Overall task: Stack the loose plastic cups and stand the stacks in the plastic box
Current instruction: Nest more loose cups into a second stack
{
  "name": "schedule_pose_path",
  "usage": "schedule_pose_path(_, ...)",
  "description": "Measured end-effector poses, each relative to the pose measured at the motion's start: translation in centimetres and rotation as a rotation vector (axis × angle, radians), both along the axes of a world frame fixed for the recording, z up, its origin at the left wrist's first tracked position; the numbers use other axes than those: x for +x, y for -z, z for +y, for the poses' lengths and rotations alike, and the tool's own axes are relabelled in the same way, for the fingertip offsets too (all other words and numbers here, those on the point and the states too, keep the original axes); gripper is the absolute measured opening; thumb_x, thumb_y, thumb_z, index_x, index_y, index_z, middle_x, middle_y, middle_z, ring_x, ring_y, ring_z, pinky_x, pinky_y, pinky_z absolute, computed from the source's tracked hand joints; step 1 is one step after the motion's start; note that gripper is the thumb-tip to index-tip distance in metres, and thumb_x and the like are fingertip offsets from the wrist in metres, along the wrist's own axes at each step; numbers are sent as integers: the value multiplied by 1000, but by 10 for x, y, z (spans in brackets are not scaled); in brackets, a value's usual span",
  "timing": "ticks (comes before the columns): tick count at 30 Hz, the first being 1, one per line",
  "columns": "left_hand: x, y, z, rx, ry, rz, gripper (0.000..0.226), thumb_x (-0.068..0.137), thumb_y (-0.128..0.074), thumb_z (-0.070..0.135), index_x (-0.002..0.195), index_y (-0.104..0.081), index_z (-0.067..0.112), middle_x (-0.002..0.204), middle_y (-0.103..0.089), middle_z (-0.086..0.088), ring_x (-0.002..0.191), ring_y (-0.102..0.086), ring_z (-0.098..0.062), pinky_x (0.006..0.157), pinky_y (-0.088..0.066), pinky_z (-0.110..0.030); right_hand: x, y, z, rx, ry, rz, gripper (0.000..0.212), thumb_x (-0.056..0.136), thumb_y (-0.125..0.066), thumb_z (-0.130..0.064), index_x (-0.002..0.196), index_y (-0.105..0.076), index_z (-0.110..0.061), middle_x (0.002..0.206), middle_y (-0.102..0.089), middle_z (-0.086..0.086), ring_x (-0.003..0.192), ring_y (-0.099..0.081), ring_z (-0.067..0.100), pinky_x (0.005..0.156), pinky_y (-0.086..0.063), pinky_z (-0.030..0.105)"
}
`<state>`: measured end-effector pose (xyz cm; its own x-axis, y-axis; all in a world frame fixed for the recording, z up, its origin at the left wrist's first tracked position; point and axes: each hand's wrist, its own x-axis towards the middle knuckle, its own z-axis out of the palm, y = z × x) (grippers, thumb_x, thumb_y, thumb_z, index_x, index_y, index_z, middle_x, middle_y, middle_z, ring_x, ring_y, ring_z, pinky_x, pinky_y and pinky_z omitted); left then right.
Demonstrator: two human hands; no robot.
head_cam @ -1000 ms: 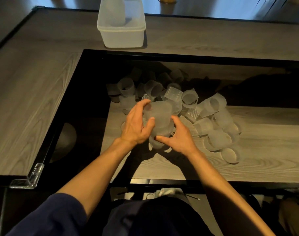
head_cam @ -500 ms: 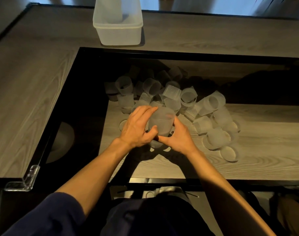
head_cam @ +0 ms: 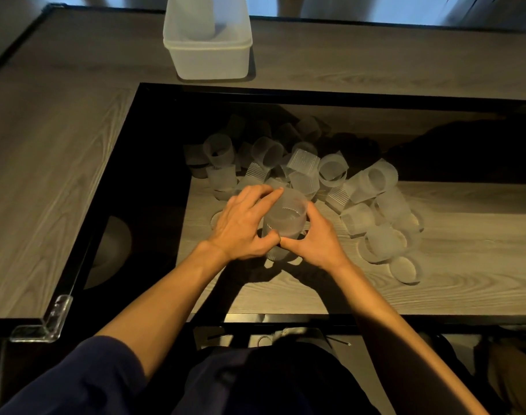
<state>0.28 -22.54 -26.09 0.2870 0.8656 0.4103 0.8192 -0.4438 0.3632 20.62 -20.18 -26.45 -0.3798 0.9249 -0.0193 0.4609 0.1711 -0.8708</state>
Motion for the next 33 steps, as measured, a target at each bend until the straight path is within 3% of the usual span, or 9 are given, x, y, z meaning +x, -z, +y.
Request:
schedule_pose_path(3,6,-3,-4,-73,15,-171,84,84,-58,54,154,-36,12,153,-42,-9,139,-42,-23,105,-45,-45,-1,1,0,13,-12,-14,86,72,-90,-36,145,-46,-28,132,-56,-18,120,-53,-4,89,-39,1)
schedule_pose_path(6,16,-4,-6,-67,-6,-272,81,86,-62,51,152,-39,10,153,-45,-11,140,-44,-23,112,-43,-44,0,4,1,6,-13,-6,85,72,-91,-28,145,-47,-25,132,-58,-16,120,-54,-4,90,-41,3)
schedule_pose_path(12,6,14,-4,-115,-300,-507,63,93,-49,50,139,-55,8,138,-53,-10,123,-52,-16,102,-50,-39,1,3,-1,15,-9,-29,91,67,-94,-39,143,-47,-27,132,-58,-20,121,-53,-5,94,-39,6)
schedule_pose_path(18,10,15,-4,-86,-126,-408,51,94,-56,45,135,-62,15,133,-60,-6,123,-55,-16,101,-48,-31,0,6,1,7,13,-33,91,66,-94,-39,143,-47,-26,130,-61,-12,119,-57,4,97,-48,22)
schedule_pose_path(22,9,20,1,-112,-247,-531,40,98,-50,42,119,-71,14,118,-65,-1,111,-58,-10,95,-50,-29,1,7,0,24,2,-50,91,65,-94,-45,142,-48,-27,131,-59,-14,121,-56,4,99,-46,23)
schedule_pose_path(24,5,24,2,-198,-407,-571,35,100,-51,37,123,-67,16,121,-62,1,112,-57,-9,96,-51,-32,1,7,0,20,1,-49,91,65,-94,-44,142,-48,-28,133,-58,-16,123,-54,3,100,-45,23)
schedule_pose_path(29,-24,55,-3,-632,-732,-190,60,90,-67,45,144,-50,29,160,-29,-10,147,-30,-32,112,-39,-49,1,5,1,8,2,-59,89,66,-94,-42,141,-48,-29,133,-58,-16,124,-53,4,101,-44,24)
schedule_pose_path(31,-33,65,-8,-757,-741,-60,59,87,-72,51,140,-55,29,167,-13,-13,152,-19,-36,116,-33,-49,1,5,2,5,2,-65,90,65,-94,-43,141,-48,-30,133,-59,-15,125,-54,6,102,-46,27)
schedule_pose_path(33,-40,71,-10,-743,-744,-64,47,88,-75,44,128,-65,24,168,-11,-13,152,-21,-38,119,-33,-48,1,5,1,0,0,-70,90,66,-94,-43,141,-47,-30,134,-59,-14,125,-54,7,102,-46,29)
